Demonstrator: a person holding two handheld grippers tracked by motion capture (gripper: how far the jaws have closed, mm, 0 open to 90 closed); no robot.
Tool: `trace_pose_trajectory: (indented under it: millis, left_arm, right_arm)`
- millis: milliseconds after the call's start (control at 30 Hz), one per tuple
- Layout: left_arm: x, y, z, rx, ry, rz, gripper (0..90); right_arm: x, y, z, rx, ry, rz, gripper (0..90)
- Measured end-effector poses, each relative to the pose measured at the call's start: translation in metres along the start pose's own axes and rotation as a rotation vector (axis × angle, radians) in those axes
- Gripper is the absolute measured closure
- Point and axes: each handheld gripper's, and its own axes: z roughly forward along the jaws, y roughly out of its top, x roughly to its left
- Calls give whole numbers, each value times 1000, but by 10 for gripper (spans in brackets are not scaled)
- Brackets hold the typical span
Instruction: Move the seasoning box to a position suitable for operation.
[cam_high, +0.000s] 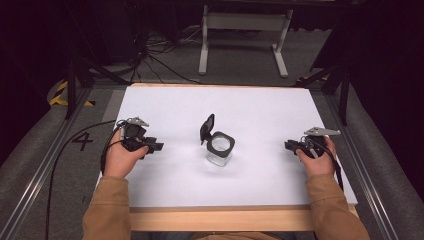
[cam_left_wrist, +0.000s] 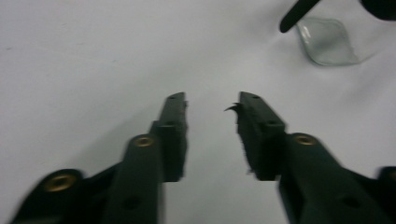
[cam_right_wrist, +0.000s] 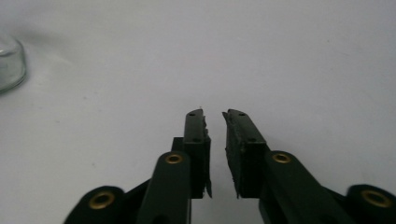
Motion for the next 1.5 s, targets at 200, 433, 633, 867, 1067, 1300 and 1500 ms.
trace_pose_trajectory:
  millis: [200,433,633,867,1067,1300,1500]
  left_arm:
    - [-3,7,-10,-73,-66,-11,783]
    - [-17,23,-17,-132,-92,-33,843]
    - [-31,38,-23,-168,-127,19,897]
    - [-51,57,-18,-160,-180,77,899]
    - [-59,68,-13,-167,-178,110,899]
    - [-62,77,-2,-177,-194,110,900]
    - [-70,84,10,-177,-196,129,900]
  right_arm:
    - [12,0,-7,76,-42,-98,900]
    - [18,1,-22,58,3,-114,900]
    - [19,-2,-39,29,30,-81,900]
    - [22,-7,-46,28,63,-80,900]
    - [33,-13,-46,43,75,-104,900]
    - [37,-16,-52,43,75,-114,900]
    - [39,-19,-57,29,65,-114,900]
